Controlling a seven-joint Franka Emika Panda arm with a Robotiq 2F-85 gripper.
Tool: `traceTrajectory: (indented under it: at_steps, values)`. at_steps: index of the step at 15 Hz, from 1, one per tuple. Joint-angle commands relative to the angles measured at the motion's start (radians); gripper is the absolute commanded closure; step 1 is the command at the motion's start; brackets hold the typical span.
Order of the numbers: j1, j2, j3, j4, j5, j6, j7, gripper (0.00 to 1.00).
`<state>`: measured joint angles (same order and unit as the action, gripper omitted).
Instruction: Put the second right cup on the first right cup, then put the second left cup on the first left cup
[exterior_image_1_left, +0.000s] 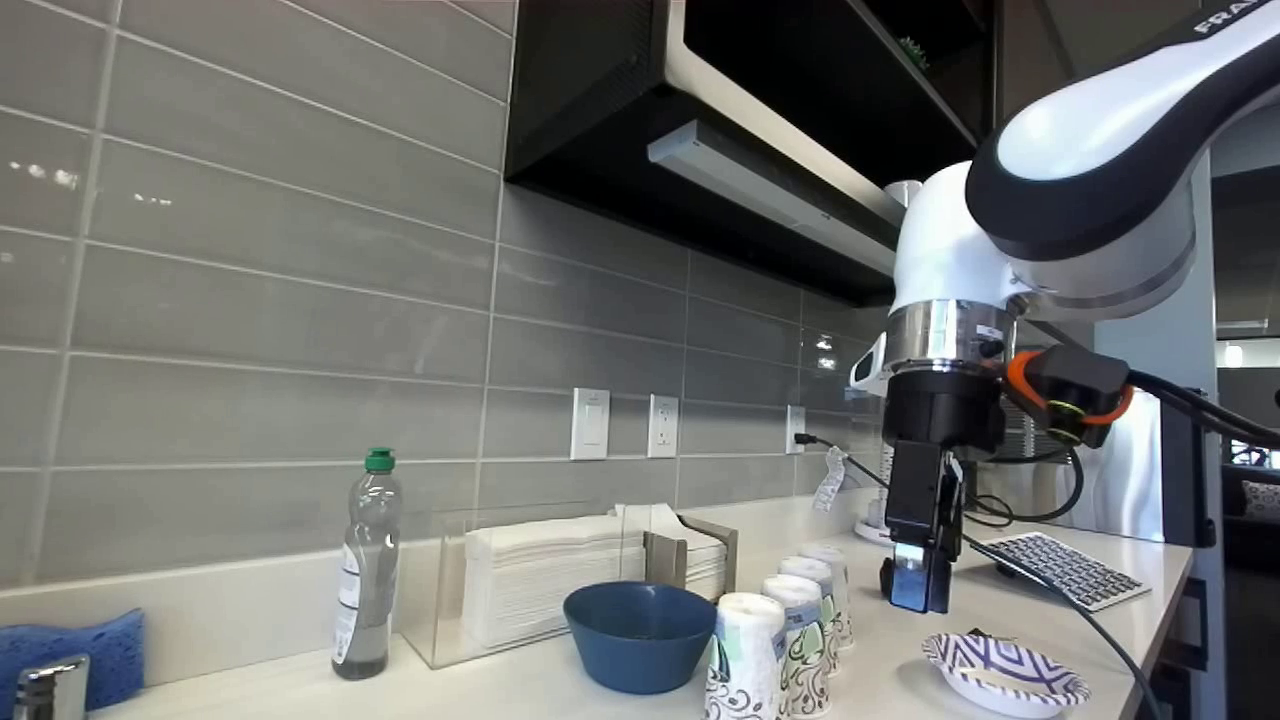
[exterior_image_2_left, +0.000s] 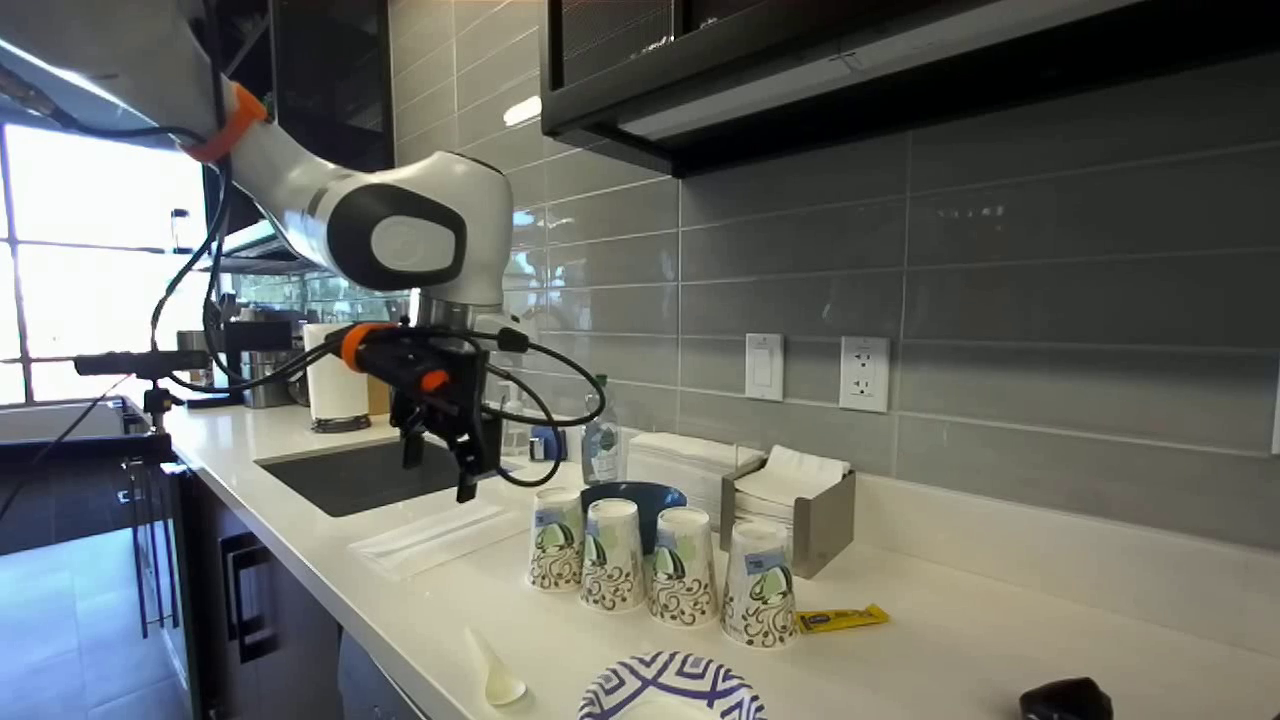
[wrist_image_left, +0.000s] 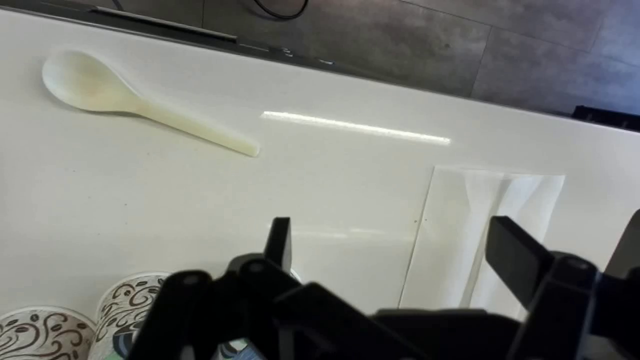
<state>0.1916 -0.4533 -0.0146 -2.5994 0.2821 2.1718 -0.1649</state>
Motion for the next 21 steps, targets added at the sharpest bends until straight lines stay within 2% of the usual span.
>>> traceTrajectory:
  at_steps: [1, 7, 13, 14, 15, 21]
  values:
    - [-0.068, -0.003, 0.040, 0.009, -0.084, -0.037, 0.099, 0.00]
    - [-0.176, 0.008, 0.077, 0.080, -0.278, -0.113, 0.269, 0.00]
    - [-0.201, 0.081, 0.077, 0.192, -0.421, -0.107, 0.246, 0.00]
    - [-0.202, 0.097, 0.075, 0.209, -0.433, -0.109, 0.249, 0.00]
    - [-0.185, 0.039, 0.063, 0.153, -0.393, -0.101, 0.245, 0.00]
    - [-0.186, 0.052, 0.063, 0.161, -0.395, -0.101, 0.245, 0.00]
